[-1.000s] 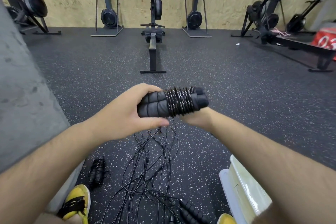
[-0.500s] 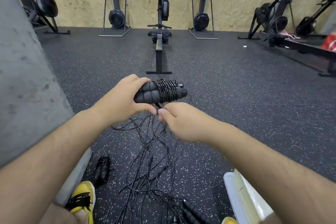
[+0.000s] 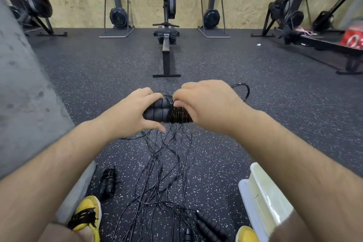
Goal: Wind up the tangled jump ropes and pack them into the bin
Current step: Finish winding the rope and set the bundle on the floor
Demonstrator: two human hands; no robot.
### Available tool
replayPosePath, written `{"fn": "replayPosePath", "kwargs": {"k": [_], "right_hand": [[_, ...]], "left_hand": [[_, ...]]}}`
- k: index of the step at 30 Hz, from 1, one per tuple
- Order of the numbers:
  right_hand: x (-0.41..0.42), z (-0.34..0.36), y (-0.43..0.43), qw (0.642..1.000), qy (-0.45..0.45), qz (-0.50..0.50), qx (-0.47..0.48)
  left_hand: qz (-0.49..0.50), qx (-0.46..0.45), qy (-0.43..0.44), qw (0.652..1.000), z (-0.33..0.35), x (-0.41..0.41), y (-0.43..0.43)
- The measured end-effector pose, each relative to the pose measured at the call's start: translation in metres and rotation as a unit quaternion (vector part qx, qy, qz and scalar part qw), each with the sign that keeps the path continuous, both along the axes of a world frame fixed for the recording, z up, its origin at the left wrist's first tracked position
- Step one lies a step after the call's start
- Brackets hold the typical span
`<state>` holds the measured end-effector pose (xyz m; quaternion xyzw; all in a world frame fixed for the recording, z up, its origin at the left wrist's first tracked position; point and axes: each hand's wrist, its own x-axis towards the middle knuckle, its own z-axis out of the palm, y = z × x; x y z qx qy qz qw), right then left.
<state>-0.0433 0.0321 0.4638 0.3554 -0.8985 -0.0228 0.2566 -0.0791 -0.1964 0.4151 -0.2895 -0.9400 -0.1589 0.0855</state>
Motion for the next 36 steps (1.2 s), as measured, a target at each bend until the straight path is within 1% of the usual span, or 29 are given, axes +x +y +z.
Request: {"fn": "replayPosePath", "kwargs": {"k": [3, 6, 11, 14, 15, 16, 17, 18, 19, 20, 21, 22, 23, 24, 25, 26, 27, 28, 31, 33, 36], "right_hand": [[-0.019, -0.001, 0.014, 1.0, 0.005, 0.013, -0.014], [-0.032, -0.001, 0.026, 0.999, -0.016, 0.034, -0.027], [-0.049, -0.01, 0.042, 0.988, -0.128, 0.027, -0.087], [-0.05, -0.02, 0.035, 0.966, -0.203, 0.051, -0.15], [-0.046, -0.02, 0.033, 0.961, -0.219, 0.058, -0.158], [-0.043, -0.024, 0.03, 0.962, -0.215, 0.066, -0.157], [-0.041, -0.033, 0.026, 0.954, -0.239, 0.067, -0.168], [-0.042, -0.039, 0.021, 0.939, -0.272, 0.053, -0.203], [-0.032, -0.034, 0.022, 0.906, -0.368, 0.042, -0.204], [-0.022, -0.032, 0.014, 0.884, -0.394, -0.062, -0.243], [-0.025, -0.042, 0.007, 0.935, -0.261, -0.081, -0.227], [-0.028, -0.049, 0.002, 0.893, -0.371, -0.049, -0.25], [-0.021, -0.048, -0.013, 0.875, -0.418, -0.059, -0.236], [-0.023, -0.052, -0.024, 0.89, -0.386, -0.056, -0.238], [-0.021, -0.055, -0.031, 0.877, -0.4, -0.06, -0.261], [-0.02, -0.059, -0.038, 0.873, -0.404, -0.059, -0.269], [-0.015, -0.06, -0.044, 0.873, -0.405, -0.044, -0.269], [-0.009, -0.059, -0.049, 0.884, -0.385, -0.03, -0.263], [-0.003, -0.057, -0.051, 0.941, -0.264, -0.001, -0.211], [0.001, -0.052, -0.05, 0.956, -0.201, 0.006, -0.213], [0.001, -0.053, -0.051, 0.965, -0.088, 0.013, -0.247]], "left_hand": [[-0.048, -0.002, 0.012, 0.999, 0.0, 0.008, 0.009], [-0.082, 0.016, 0.029, 0.996, 0.004, 0.019, 0.021], [-0.102, 0.054, 0.023, 0.993, 0.009, 0.035, 0.029], [-0.105, 0.094, 0.009, 0.99, 0.01, 0.043, 0.031], [-0.102, 0.106, 0.01, 0.989, 0.011, 0.045, 0.032], [-0.096, 0.116, 0.014, 0.988, 0.011, 0.046, 0.033], [-0.086, 0.125, 0.021, 0.988, 0.011, 0.046, 0.034], [-0.072, 0.133, 0.028, 0.988, 0.01, 0.046, 0.034], [-0.057, 0.143, 0.035, 0.988, 0.01, 0.045, 0.034], [-0.039, 0.159, 0.036, 0.986, 0.009, 0.043, 0.033], [-0.021, 0.18, 0.032, 0.983, 0.009, 0.041, 0.033], [-0.003, 0.19, 0.033, 0.981, 0.009, 0.039, 0.032], [0.016, 0.185, 0.048, 0.981, 0.01, 0.037, 0.031], [0.034, 0.169, 0.071, 0.983, 0.01, 0.034, 0.03], [0.049, 0.154, 0.091, 0.983, 0.011, 0.031, 0.028], [0.063, 0.146, 0.102, 0.982, 0.012, 0.027, 0.025], [0.078, 0.146, 0.106, 0.981, 0.012, 0.023, 0.022], [0.094, 0.15, 0.105, 0.979, 0.012, 0.019, 0.019], [0.137, 0.174, 0.084, 0.972, 0.012, 0.009, 0.009], [0.145, 0.205, 0.054, 0.967, 0.011, 0.007, 0.006], [0.142, 0.266, 0.017, 0.953, 0.009, 0.01, 0.007]]}}
